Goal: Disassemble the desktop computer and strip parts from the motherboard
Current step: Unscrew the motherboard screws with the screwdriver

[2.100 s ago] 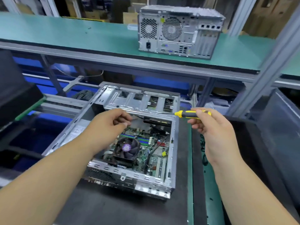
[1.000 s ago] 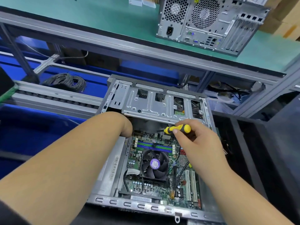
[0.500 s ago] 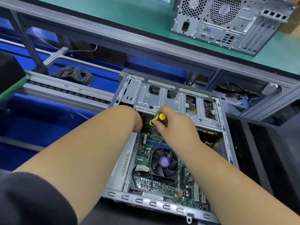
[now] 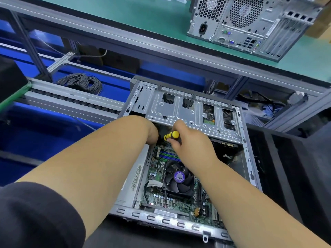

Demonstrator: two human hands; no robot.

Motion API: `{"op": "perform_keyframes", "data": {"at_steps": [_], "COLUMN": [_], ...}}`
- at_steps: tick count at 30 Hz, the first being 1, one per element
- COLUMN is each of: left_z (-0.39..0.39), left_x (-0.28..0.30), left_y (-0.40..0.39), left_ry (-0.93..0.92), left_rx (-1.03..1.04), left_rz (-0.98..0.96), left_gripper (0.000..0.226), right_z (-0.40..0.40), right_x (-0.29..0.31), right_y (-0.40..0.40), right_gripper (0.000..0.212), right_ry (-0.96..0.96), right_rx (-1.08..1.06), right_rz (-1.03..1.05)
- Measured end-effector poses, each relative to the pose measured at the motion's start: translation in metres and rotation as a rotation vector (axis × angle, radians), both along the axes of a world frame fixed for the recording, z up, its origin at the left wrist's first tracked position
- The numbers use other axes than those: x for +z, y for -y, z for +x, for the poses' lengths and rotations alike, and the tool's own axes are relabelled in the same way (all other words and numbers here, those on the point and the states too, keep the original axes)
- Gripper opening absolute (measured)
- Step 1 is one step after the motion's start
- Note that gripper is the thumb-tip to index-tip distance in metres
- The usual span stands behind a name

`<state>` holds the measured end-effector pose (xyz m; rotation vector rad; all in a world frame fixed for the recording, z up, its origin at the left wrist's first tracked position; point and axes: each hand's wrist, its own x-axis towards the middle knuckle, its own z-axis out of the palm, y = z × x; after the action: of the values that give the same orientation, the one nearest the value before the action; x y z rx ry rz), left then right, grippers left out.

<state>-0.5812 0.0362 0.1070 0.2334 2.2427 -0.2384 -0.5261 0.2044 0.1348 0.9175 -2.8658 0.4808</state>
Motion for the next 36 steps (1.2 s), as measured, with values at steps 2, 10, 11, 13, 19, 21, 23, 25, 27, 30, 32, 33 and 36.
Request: {"op": "perform_keyframes", "data": {"at_steps": [2, 10, 11, 13, 19, 21, 23, 25, 27, 30, 32, 33, 36], "left_z": [0.0, 0.004, 0.004, 0.004, 0.004, 0.005, 0.006, 0.008, 0.009, 0.007, 0.007, 0.006, 0.005], "left_x": [0.001, 0.003, 0.004, 0.004, 0.007, 0.009, 0.01, 0.011, 0.01, 0.01, 0.01, 0.009, 0.008], "left_y": [-0.001, -0.004, -0.003, -0.003, -0.003, -0.004, -0.005, -0.007, -0.007, -0.004, -0.002, -0.002, -0.002], "left_ry": [-0.002, -0.017, -0.016, -0.011, 0.011, 0.013, 0.012, 0.011, 0.015, -0.002, -0.02, -0.012, 0.03], "left_rx": [0.013, 0.062, 0.075, 0.097, 0.089, 0.089, 0.092, 0.108, 0.119, 0.109, 0.095, 0.108, 0.141], "left_rz": [0.014, 0.049, 0.059, 0.072, 0.06, 0.067, 0.083, 0.095, 0.107, 0.129, 0.131, 0.137, 0.155], "left_gripper": [0.01, 0.037, 0.037, 0.035, 0.022, 0.016, 0.026, 0.032, 0.032, 0.025, 0.025, 0.029, 0.03], "right_z": [-0.001, -0.002, -0.002, -0.002, -0.001, 0.0, 0.0, -0.001, -0.002, -0.003, -0.004, -0.005, -0.003], "right_x": [-0.002, -0.005, -0.006, -0.006, -0.006, -0.005, -0.004, -0.003, -0.001, 0.0, 0.001, 0.001, 0.0], "right_y": [0.001, 0.002, 0.002, 0.002, 0.003, 0.004, 0.005, 0.006, 0.007, 0.008, 0.009, 0.009, 0.01], "right_gripper": [0.028, 0.026, 0.026, 0.026, 0.025, 0.023, 0.018, 0.018, 0.026, 0.03, 0.03, 0.028, 0.023], "right_ry": [-0.001, -0.062, -0.069, -0.086, -0.116, -0.134, -0.167, -0.176, -0.137, -0.084, -0.083, -0.095, -0.145], "right_rx": [0.005, 0.041, 0.044, 0.051, 0.074, 0.078, 0.073, 0.068, 0.094, 0.14, 0.145, 0.143, 0.154], "right_rz": [0.009, 0.007, 0.004, -0.002, 0.001, 0.011, 0.026, 0.033, 0.008, -0.039, -0.043, -0.04, -0.015]}}
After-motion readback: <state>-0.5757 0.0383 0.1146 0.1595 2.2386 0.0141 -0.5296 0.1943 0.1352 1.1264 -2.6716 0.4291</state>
